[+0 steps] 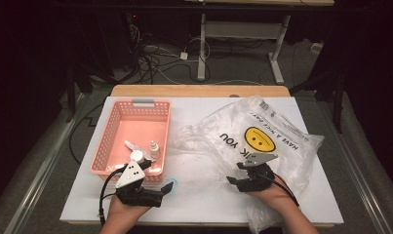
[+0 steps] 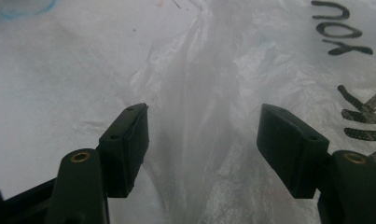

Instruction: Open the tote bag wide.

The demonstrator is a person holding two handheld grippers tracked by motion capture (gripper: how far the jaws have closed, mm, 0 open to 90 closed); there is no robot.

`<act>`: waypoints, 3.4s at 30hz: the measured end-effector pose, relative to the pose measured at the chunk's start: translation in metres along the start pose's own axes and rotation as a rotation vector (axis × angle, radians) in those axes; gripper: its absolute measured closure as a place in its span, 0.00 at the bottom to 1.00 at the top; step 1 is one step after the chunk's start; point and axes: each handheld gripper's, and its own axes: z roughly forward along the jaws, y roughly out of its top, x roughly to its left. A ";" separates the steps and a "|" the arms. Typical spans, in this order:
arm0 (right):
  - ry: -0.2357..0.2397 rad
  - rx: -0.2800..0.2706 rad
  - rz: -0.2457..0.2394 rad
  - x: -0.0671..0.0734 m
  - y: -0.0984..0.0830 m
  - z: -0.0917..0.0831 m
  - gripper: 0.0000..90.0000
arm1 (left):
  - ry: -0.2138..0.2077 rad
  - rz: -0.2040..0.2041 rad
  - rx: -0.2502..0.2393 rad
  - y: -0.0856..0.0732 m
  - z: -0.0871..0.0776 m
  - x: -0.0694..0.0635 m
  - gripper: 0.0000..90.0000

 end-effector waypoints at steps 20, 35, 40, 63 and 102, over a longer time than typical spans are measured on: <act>0.018 -0.055 0.098 -0.012 -0.003 0.000 0.64 | -0.002 -0.001 -0.002 0.001 -0.001 0.000 0.00; -0.006 -0.084 0.068 -0.009 -0.001 -0.011 0.71 | -0.004 0.008 0.000 0.001 -0.002 -0.001 0.00; -0.022 -0.097 0.068 -0.012 0.001 -0.015 0.73 | -0.004 0.009 -0.001 0.001 -0.002 -0.001 0.00; -0.040 -0.199 0.063 -0.015 0.000 -0.023 1.00 | -0.005 0.006 -0.006 0.001 -0.002 -0.001 0.00; -0.071 -0.436 0.065 -0.017 0.031 -0.055 1.00 | 0.055 -0.078 -0.051 -0.002 -0.018 0.026 0.00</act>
